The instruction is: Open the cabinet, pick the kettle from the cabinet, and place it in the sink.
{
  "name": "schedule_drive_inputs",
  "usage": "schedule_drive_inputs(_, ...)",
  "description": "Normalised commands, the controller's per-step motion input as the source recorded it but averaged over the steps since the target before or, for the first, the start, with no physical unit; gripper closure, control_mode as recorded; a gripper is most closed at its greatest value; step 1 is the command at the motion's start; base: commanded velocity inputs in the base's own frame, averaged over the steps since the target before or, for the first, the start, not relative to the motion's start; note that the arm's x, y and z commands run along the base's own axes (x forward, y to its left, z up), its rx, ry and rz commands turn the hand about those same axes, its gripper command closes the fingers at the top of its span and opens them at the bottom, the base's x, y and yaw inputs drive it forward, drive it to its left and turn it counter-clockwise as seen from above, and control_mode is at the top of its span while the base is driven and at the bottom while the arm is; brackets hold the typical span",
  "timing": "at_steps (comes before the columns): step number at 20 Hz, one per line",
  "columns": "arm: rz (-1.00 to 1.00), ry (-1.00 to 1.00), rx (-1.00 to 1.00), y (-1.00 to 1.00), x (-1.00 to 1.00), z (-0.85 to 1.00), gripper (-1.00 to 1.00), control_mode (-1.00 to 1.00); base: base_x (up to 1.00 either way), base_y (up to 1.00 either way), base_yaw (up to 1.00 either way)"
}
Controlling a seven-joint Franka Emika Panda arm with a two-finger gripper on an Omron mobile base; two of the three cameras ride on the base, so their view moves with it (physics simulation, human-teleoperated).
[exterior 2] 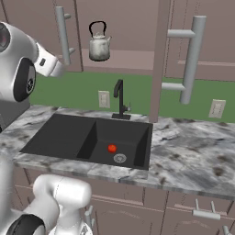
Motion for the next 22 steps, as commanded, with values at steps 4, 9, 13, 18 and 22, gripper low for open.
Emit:
schedule_drive_inputs(4,0.0,0.0,-0.29,0.04,0.44,0.0,-1.0,-1.0,0.0,0.0,0.0)
schedule_drive_inputs(9,0.0,-0.01,-0.16,0.09,0.48,0.0,-1.0,-1.0,0.0,0.0,0.0)
schedule_drive_inputs(13,0.02,-0.01,-0.02,0.12,0.5,0.0,-1.0,-1.0,0.0,0.0,0.0)
schedule_drive_inputs(18,0.04,0.0,0.0,0.1,0.5,0.0,-1.0,-1.0,0.0,0.0,0.0)
schedule_drive_inputs(22,0.02,0.0,-0.02,0.03,0.49,-0.03,-1.0,-1.0,0.0,0.0,0.0)
